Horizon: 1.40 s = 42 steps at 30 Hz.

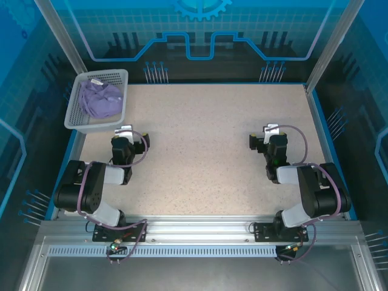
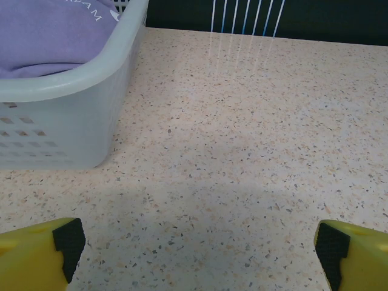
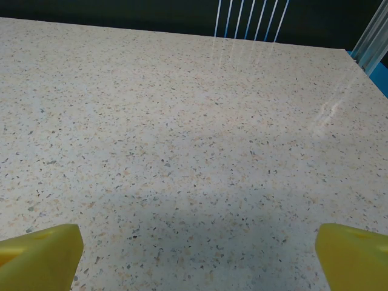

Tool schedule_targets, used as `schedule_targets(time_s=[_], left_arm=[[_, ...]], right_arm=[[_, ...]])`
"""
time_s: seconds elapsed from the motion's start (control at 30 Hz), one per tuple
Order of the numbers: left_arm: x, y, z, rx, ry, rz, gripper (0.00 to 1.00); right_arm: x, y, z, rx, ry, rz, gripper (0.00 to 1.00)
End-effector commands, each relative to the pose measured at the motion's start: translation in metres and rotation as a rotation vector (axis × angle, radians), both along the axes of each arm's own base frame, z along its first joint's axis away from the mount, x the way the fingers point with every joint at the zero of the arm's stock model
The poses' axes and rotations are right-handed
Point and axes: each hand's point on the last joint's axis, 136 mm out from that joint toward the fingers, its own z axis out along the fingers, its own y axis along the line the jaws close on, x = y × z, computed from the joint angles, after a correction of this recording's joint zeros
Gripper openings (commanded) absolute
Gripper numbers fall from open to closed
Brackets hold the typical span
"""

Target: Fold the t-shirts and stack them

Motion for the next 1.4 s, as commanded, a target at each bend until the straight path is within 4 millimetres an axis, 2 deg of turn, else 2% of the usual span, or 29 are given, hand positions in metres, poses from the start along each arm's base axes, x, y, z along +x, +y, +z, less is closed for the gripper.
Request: schedule_targets(time_s=[0.0, 0.87, 0.93, 1.1, 1.13, 1.23, 1.37], left_arm=[[0.005, -0.006, 0.007, 0.004, -0.029, -0.029, 0.99], [0.005, -0.006, 0.007, 0.004, -0.030, -0.028, 0.99], [0.003, 0.001, 0.012, 0.005, -0.043, 0.011, 0.99], [-0.008, 0.006, 0.044, 0.022, -0.059, 0.057, 0.99], [-0.007, 0.005, 0.057, 0.029, -0.066, 0.061, 0.99], [-0.006, -0.010, 0.103, 0.001, -0.160, 0.013, 0.99], [-0.009, -0.004, 0.171, -0.158, -0.308, 0.103, 0.99]], right_arm=[[0.002, 0.000, 0.002, 0.010, -0.008, -0.009, 1.00], [0.002, 0.000, 0.003, 0.009, -0.010, -0.010, 1.00], [0.001, 0.000, 0.008, -0.010, -0.019, -0.030, 1.00], [-0.013, 0.010, 0.021, -0.049, -0.109, 0.005, 1.00], [-0.017, 0.000, 0.030, -0.080, -0.102, -0.086, 1.00], [-0.024, -0.007, 0.073, -0.026, -0.049, -0.143, 1.00], [-0.045, -0.007, 0.125, 0.161, -0.110, -0.144, 1.00]])
